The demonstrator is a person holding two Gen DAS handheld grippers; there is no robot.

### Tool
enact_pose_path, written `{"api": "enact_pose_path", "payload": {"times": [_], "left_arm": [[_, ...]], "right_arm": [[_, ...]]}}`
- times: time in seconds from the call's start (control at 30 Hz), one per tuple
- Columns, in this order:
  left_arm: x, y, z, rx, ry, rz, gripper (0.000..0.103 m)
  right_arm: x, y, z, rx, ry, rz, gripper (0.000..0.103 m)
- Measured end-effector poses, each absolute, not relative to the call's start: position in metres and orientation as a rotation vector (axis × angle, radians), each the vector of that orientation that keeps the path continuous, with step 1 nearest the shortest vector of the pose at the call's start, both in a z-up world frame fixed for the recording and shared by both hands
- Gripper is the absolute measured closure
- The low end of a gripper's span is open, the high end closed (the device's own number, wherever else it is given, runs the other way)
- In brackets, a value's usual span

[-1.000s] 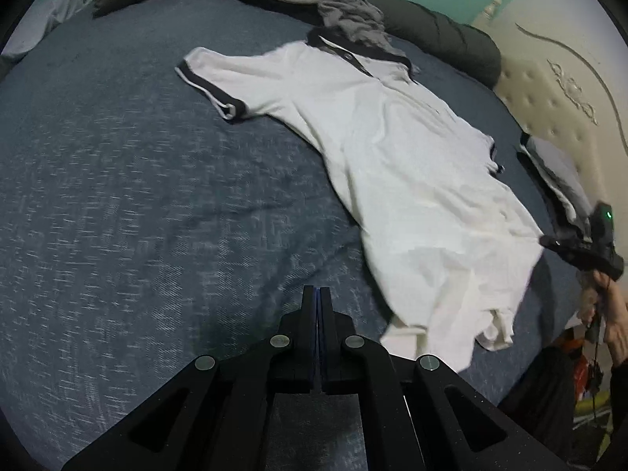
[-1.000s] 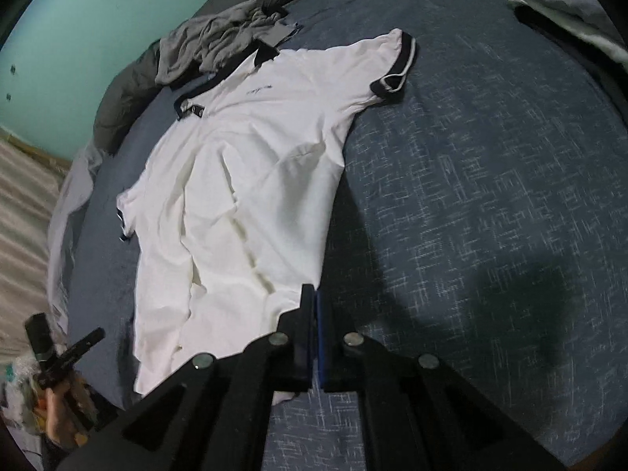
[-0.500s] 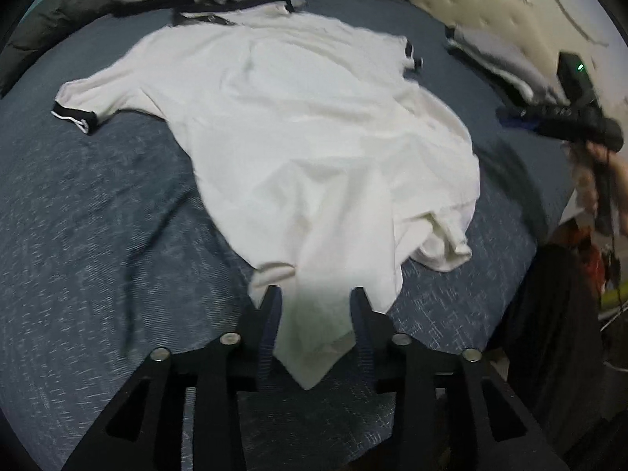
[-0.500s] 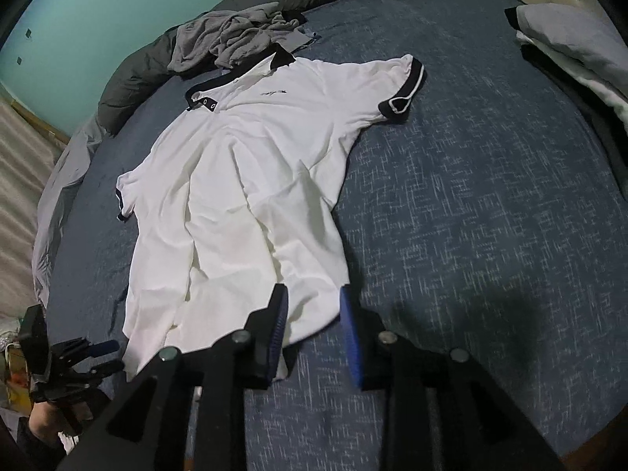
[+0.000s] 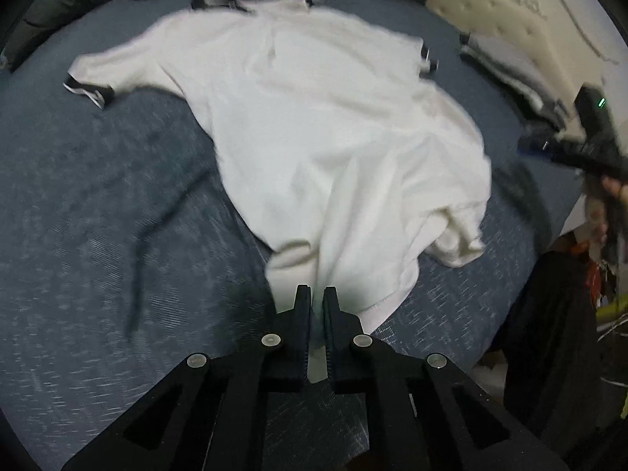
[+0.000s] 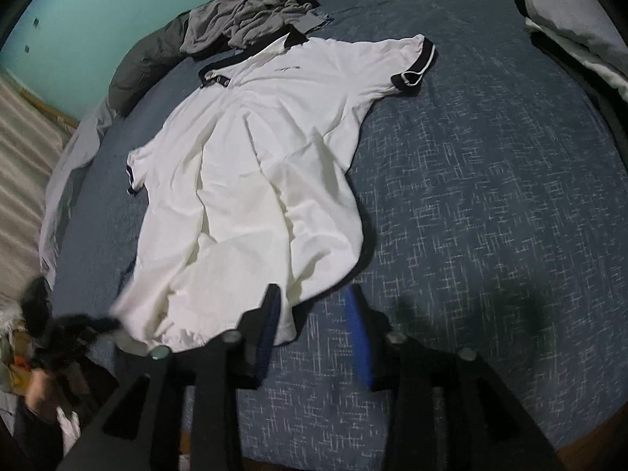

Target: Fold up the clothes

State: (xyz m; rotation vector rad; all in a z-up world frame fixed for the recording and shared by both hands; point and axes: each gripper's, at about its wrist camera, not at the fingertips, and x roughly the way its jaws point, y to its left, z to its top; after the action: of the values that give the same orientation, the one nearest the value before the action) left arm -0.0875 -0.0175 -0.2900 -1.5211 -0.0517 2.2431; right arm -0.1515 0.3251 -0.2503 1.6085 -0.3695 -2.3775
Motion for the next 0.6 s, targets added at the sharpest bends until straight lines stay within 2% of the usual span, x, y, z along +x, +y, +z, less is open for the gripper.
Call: {"api": "enact_pose_path", "payload": {"times": [0.07, 0.23, 0.57, 0.6], "left_arm": [[-0.089, -0.034, -0.272, -1.484, -0.076, 2.287, 0.096], [-0.095, -0.076, -0.242, -1.442, -0.12, 2.388, 0.096], [-0.089, -0.101, -0.231, -1.419, -0.173, 2.433, 0.096], [-0.089, -0.102, -0.231, -1.417, -0.175, 2.433, 0.096]], "right_arm": [[-0.15, 0.318, -0.253, 1.617, -0.344, -2.35, 0.065], [-0.15, 0.298, -0.267, 1.664, -0.284, -2.281, 0.055], [-0.161, 0.27, -0.296, 1.725, -0.254, -2.203, 0.054], [-0.161, 0.267, -0.298, 1.72, -0.247, -2.199, 0.057]]}}
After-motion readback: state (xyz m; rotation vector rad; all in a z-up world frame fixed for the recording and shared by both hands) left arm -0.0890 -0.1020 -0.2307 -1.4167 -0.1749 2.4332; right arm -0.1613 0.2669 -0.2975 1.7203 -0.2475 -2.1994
